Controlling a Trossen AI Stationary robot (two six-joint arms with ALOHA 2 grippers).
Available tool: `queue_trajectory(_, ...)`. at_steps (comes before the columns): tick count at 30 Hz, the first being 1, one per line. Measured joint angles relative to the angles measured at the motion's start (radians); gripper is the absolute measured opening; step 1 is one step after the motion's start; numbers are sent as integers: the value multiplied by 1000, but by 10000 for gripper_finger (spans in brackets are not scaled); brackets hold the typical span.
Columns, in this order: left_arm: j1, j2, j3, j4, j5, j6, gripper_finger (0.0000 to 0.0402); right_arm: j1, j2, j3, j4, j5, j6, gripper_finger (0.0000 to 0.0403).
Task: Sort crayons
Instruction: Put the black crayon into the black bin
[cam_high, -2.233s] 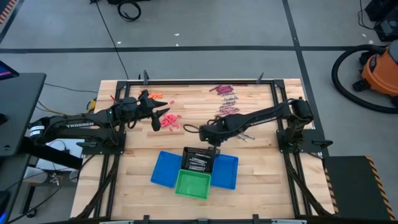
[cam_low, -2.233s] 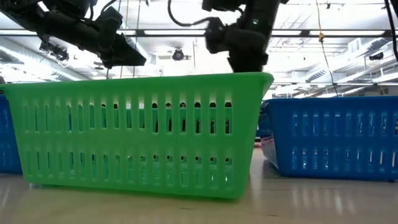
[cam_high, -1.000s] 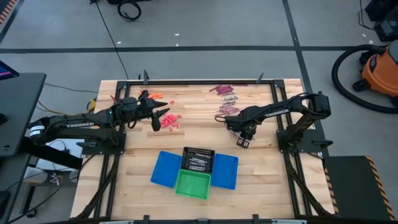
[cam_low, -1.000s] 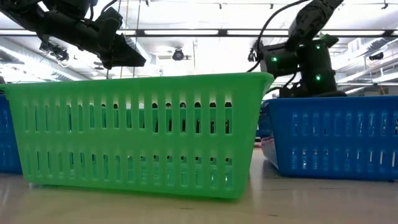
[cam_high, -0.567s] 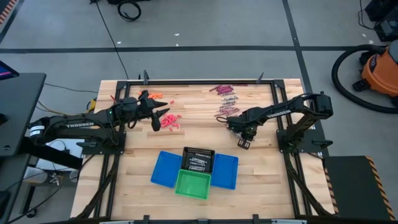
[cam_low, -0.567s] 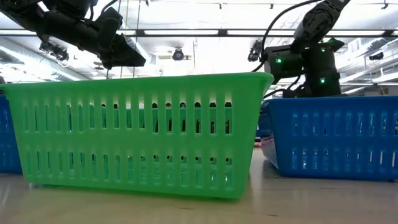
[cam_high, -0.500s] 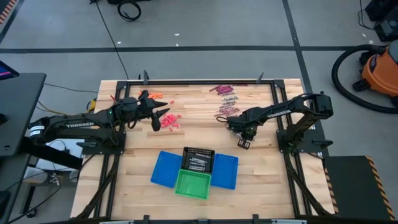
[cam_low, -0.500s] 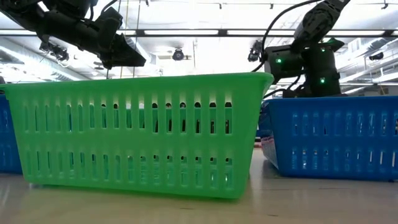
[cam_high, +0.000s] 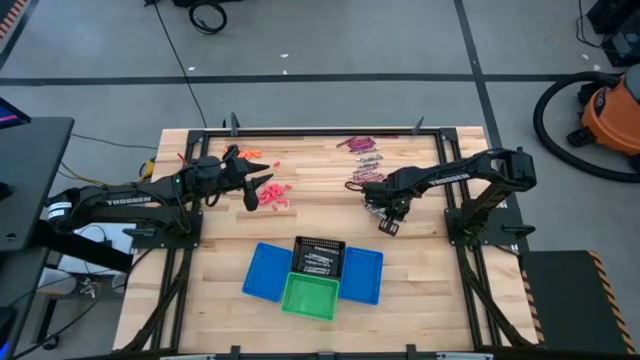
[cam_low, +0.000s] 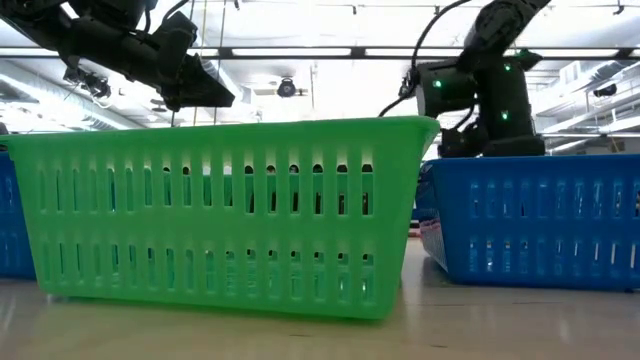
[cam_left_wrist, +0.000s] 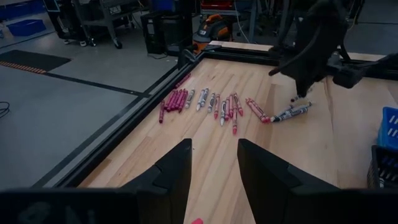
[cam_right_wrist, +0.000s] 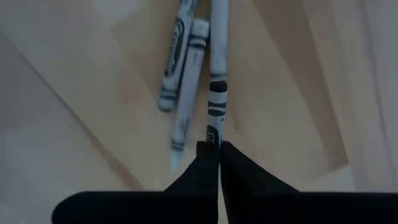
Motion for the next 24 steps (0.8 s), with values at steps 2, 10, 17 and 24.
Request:
queue_trajectory(2, 0, 0, 0, 0, 0, 0, 141, 3, -6, 24, -51, 0, 13, 12)
queue_trajectory(10, 0, 0, 0, 0, 0, 0, 141, 56, -29, 171, -30, 2, 0, 13)
queue_trajectory(17, 0, 0, 0, 0, 0, 0, 141, 109, -29, 244, 135, -33, -71, 13)
queue_trajectory(24, 0, 0, 0, 0, 0, 0, 141, 152, -28, 245, 342, -65, -93, 13)
